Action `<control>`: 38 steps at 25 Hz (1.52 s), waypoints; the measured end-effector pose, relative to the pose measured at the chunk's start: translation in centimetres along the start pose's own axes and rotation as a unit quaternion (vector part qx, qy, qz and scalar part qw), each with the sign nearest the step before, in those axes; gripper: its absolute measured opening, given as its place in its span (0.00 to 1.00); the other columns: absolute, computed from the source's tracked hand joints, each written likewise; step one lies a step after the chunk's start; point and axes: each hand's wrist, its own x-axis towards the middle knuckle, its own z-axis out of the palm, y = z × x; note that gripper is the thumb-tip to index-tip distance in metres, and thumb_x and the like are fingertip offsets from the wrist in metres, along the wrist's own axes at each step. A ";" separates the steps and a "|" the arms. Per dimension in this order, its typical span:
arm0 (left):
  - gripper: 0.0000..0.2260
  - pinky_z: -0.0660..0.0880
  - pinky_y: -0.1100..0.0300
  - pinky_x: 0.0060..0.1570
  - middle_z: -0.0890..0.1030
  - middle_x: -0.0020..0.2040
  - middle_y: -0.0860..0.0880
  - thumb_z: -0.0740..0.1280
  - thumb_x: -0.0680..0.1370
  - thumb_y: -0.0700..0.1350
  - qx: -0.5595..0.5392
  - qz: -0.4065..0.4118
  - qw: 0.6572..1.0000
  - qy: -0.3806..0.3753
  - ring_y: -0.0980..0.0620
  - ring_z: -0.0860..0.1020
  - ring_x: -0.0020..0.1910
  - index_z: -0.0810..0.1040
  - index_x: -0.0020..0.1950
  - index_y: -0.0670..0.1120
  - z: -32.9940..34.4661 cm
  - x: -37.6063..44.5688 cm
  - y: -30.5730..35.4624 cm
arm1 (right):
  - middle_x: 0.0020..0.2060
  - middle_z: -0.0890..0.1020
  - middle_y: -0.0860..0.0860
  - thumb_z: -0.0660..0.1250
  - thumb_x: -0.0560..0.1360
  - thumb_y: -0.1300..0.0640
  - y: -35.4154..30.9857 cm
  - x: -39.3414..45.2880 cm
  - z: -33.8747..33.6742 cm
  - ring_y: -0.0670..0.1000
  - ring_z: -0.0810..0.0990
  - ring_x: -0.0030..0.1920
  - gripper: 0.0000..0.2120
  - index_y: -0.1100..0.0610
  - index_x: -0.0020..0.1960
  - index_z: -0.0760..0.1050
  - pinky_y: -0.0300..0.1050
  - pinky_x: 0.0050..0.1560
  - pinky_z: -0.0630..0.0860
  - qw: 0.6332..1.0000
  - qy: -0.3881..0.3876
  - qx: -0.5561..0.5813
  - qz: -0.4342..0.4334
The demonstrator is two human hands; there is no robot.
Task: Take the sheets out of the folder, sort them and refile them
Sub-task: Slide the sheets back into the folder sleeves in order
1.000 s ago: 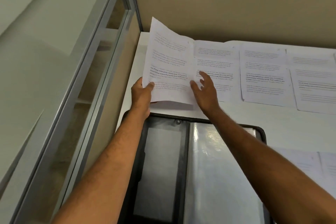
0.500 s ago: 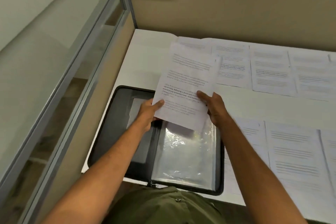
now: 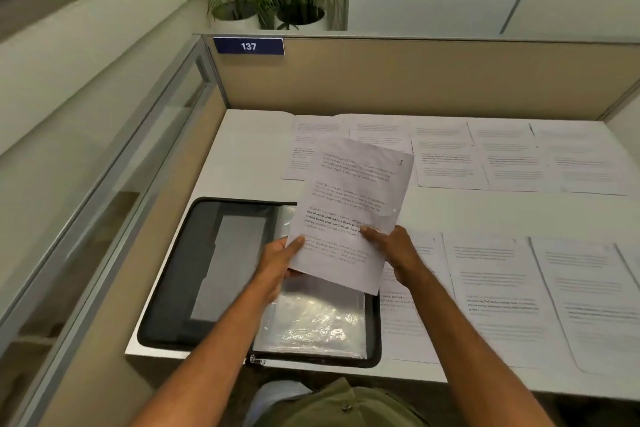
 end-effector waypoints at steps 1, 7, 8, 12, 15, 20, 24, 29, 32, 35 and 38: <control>0.08 0.85 0.51 0.43 0.88 0.51 0.45 0.69 0.82 0.46 0.011 -0.001 1.000 -0.003 0.44 0.86 0.49 0.82 0.58 0.45 0.1 -0.6 -0.1 | 0.53 0.88 0.50 0.76 0.76 0.56 -0.3 -0.3 -0.4 0.52 0.89 0.50 0.15 0.53 0.62 0.81 0.44 0.44 0.84 1.000 0.006 -0.003 -0.006; 0.08 0.83 0.55 0.40 0.87 0.48 0.39 0.68 0.83 0.44 0.086 -0.001 0.996 -0.038 0.44 0.86 0.41 0.82 0.58 0.40 -0.9 -1.6 0.2 | 0.54 0.88 0.48 0.75 0.78 0.55 -0.6 -1.3 -1.7 0.53 0.88 0.51 0.18 0.53 0.66 0.80 0.53 0.53 0.85 0.999 0.038 0.009 -0.033; 0.08 0.83 0.56 0.40 0.87 0.48 0.38 0.68 0.83 0.44 0.099 0.004 0.994 -0.036 0.44 0.86 0.39 0.82 0.57 0.40 -1.0 -1.5 0.5 | 0.54 0.88 0.48 0.75 0.78 0.54 -0.4 -1.3 -1.7 0.53 0.88 0.51 0.18 0.53 0.66 0.80 0.54 0.53 0.85 0.999 0.042 0.013 -0.032; 0.07 0.82 0.56 0.38 0.87 0.47 0.40 0.69 0.82 0.44 0.128 0.021 0.991 -0.032 0.44 0.85 0.37 0.82 0.54 0.40 -1.4 -0.1 1.9 | 0.55 0.88 0.49 0.75 0.78 0.54 -0.4 -0.9 -1.9 0.52 0.88 0.50 0.16 0.52 0.66 0.80 0.51 0.50 0.85 0.995 0.078 0.043 -0.032; 0.05 0.80 0.58 0.36 0.87 0.48 0.40 0.68 0.82 0.42 0.165 0.040 0.986 0.000 0.46 0.84 0.37 0.83 0.52 0.43 -1.4 3.4 3.0 | 0.55 0.88 0.49 0.75 0.78 0.55 -0.1 -0.5 -2.1 0.51 0.88 0.53 0.16 0.51 0.64 0.79 0.49 0.50 0.83 0.984 0.140 0.110 -0.030; 0.19 0.72 0.51 0.68 0.78 0.70 0.47 0.69 0.81 0.52 0.529 0.186 0.825 -0.068 0.48 0.76 0.68 0.76 0.71 0.49 -0.5 11.6 2.5 | 0.58 0.86 0.50 0.75 0.78 0.57 1.2 0.1 -2.2 0.53 0.85 0.59 0.22 0.53 0.70 0.77 0.50 0.53 0.84 0.918 0.287 0.272 0.008; 0.33 0.52 0.42 0.79 0.49 0.85 0.46 0.58 0.85 0.59 0.737 0.188 0.637 -0.129 0.44 0.49 0.83 0.52 0.84 0.45 -0.3 15.4 0.6 | 0.59 0.85 0.55 0.76 0.76 0.58 2.7 0.0 -1.8 0.56 0.85 0.59 0.21 0.57 0.68 0.78 0.53 0.53 0.85 0.878 0.322 0.347 0.068; 0.27 0.50 0.41 0.79 0.51 0.85 0.45 0.58 0.86 0.52 0.756 0.257 0.591 -0.114 0.45 0.48 0.84 0.57 0.83 0.44 -0.6 15.5 -1.2 | 0.60 0.85 0.56 0.75 0.78 0.57 3.7 0.4 -1.0 0.56 0.85 0.58 0.21 0.56 0.70 0.77 0.52 0.45 0.86 0.861 0.339 0.370 0.080; 0.15 0.67 0.42 0.71 0.70 0.77 0.43 0.68 0.81 0.45 0.724 0.334 0.596 -0.095 0.40 0.68 0.76 0.79 0.68 0.45 -1.4 16.2 -2.3 | 0.60 0.86 0.55 0.74 0.78 0.57 4.0 0.8 0.4 0.56 0.86 0.58 0.22 0.54 0.71 0.76 0.55 0.48 0.85 0.868 0.327 0.366 0.075; 0.06 0.70 0.53 0.47 0.82 0.50 0.46 0.71 0.72 0.35 0.674 0.408 0.610 -0.089 0.43 0.80 0.49 0.82 0.41 0.46 -1.5 16.8 -2.3 | 0.59 0.86 0.54 0.73 0.80 0.60 3.8 1.2 1.6 0.55 0.86 0.58 0.21 0.53 0.72 0.75 0.59 0.56 0.84 0.873 0.320 0.365 0.057; 0.06 0.63 0.56 0.40 0.79 0.41 0.49 0.71 0.69 0.36 0.666 0.399 0.622 -0.098 0.45 0.77 0.41 0.79 0.37 0.47 -1.2 16.5 -1.0 | 0.59 0.86 0.54 0.71 0.81 0.62 2.8 1.6 2.2 0.55 0.86 0.58 0.20 0.55 0.72 0.75 0.55 0.54 0.85 0.870 0.321 0.371 0.044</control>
